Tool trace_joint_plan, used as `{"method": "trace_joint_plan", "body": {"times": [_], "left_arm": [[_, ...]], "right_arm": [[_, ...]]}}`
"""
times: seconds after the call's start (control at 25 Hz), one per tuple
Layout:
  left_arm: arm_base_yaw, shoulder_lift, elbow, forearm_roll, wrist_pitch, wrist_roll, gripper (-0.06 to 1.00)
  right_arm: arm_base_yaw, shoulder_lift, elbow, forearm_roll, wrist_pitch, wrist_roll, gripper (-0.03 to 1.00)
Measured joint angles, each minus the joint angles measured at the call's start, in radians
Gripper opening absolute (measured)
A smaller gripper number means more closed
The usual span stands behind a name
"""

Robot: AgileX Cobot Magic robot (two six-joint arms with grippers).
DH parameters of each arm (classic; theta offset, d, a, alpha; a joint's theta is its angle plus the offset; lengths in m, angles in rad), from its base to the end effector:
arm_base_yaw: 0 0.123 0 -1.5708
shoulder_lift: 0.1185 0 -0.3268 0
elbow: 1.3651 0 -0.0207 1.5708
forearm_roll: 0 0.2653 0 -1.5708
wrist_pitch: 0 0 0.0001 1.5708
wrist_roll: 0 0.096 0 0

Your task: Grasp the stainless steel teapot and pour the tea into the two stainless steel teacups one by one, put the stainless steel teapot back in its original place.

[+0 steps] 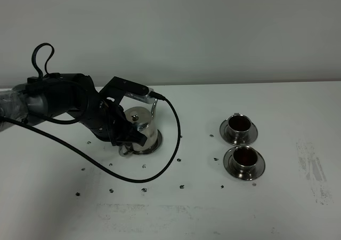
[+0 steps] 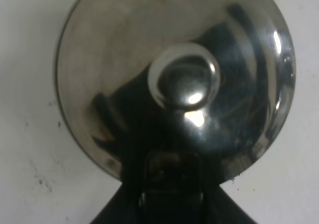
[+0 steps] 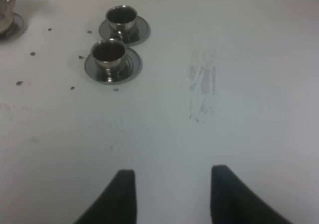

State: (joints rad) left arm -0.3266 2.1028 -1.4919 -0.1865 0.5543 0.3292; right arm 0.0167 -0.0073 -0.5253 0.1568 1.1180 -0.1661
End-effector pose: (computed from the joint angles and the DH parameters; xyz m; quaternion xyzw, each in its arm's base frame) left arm 0.4552 -0.1641 0.1844 0.2496 0.9350 -0.0665 0.2429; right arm -0.0374 0.0129 0.2851 -0.0847 0.8528 0.0398 0.5138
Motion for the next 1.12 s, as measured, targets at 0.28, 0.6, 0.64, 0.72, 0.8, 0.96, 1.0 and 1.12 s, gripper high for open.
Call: {"method": "trace_joint_plan", "body": {"times": [0.28, 0.6, 0.64, 0.72, 0.8, 0.96, 1.0, 1.12], "left_arm": [[0.0, 0.0, 0.0, 0.0, -0.019, 0.0, 0.26], [0.0, 0.0, 0.0, 0.0, -0.023, 0.0, 0.35], [0.0, 0.0, 0.0, 0.0, -0.022, 0.0, 0.35], [0.0, -0.004, 0.0, 0.0, -0.02, 0.0, 0.35], [0.0, -0.018, 0.0, 0.0, -0.009, 0.0, 0.35], [0.0, -0.082, 0.01, -0.001, 0.014, 0.0, 0.35], [0.0, -0.108, 0.022, -0.001, 0.016, 0.001, 0.35], [-0.008, -0.205, 0.09, -0.003, -0.002, 0.029, 0.36]], "right_arm": [[0.0, 0.0, 0.0, 0.0, 0.0, 0.0, 0.34], [0.0, 0.0, 0.0, 0.0, 0.0, 0.0, 0.34], [0.0, 0.0, 0.0, 0.0, 0.0, 0.0, 0.34], [0.0, 0.0, 0.0, 0.0, 0.0, 0.0, 0.34], [0.0, 0.0, 0.0, 0.0, 0.0, 0.0, 0.34], [0.0, 0.0, 0.0, 0.0, 0.0, 0.0, 0.34], [0.0, 0.0, 0.0, 0.0, 0.0, 0.0, 0.34], [0.0, 0.0, 0.0, 0.0, 0.0, 0.0, 0.34]]}}
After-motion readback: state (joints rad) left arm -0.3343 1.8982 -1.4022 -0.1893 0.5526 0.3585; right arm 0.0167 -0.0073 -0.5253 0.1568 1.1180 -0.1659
